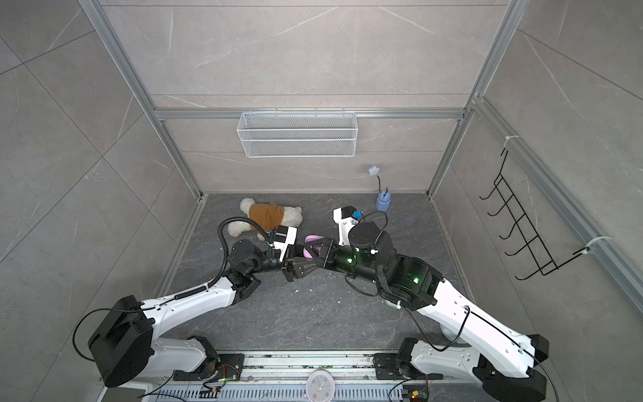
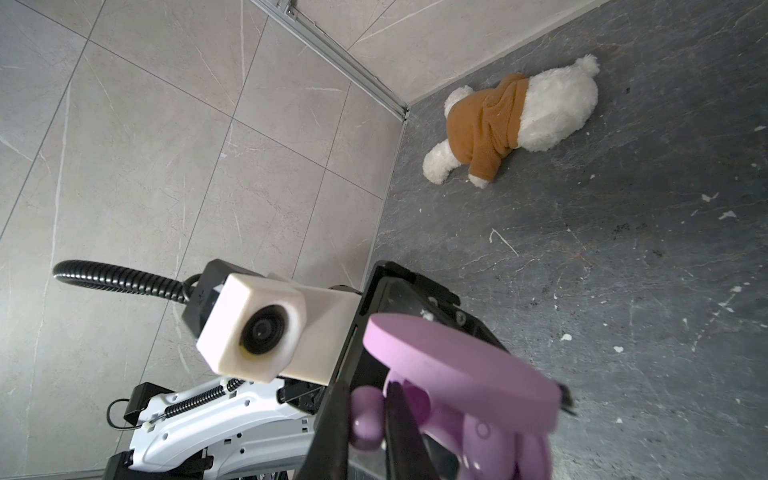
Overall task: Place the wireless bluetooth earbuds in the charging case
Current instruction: 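Lower the earbud into the empty slot of the pink case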
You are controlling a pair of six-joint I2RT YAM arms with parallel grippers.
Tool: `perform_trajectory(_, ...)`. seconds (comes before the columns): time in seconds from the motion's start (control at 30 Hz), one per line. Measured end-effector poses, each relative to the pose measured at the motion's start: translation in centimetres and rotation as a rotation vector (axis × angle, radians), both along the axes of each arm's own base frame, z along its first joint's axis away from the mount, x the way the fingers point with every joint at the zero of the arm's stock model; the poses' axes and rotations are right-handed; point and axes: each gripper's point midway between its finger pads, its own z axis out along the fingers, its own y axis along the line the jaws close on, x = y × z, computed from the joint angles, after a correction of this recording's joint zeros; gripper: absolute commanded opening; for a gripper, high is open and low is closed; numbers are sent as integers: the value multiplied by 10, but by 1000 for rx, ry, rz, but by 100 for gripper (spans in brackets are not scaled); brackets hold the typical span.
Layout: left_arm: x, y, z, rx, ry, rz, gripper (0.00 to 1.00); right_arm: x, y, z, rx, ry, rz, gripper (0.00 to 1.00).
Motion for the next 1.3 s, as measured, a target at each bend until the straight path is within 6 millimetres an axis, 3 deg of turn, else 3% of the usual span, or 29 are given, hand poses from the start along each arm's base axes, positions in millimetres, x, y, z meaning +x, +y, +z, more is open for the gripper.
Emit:
perform_trajectory(1.07,-3,-1,0,1,0,-10,32,0,-2,-9,-31,10,-16,14)
perform_trajectory(1.3,-5,-2,-1,4,2,-15,32,-1,-5,-12,-43,17,-20,22)
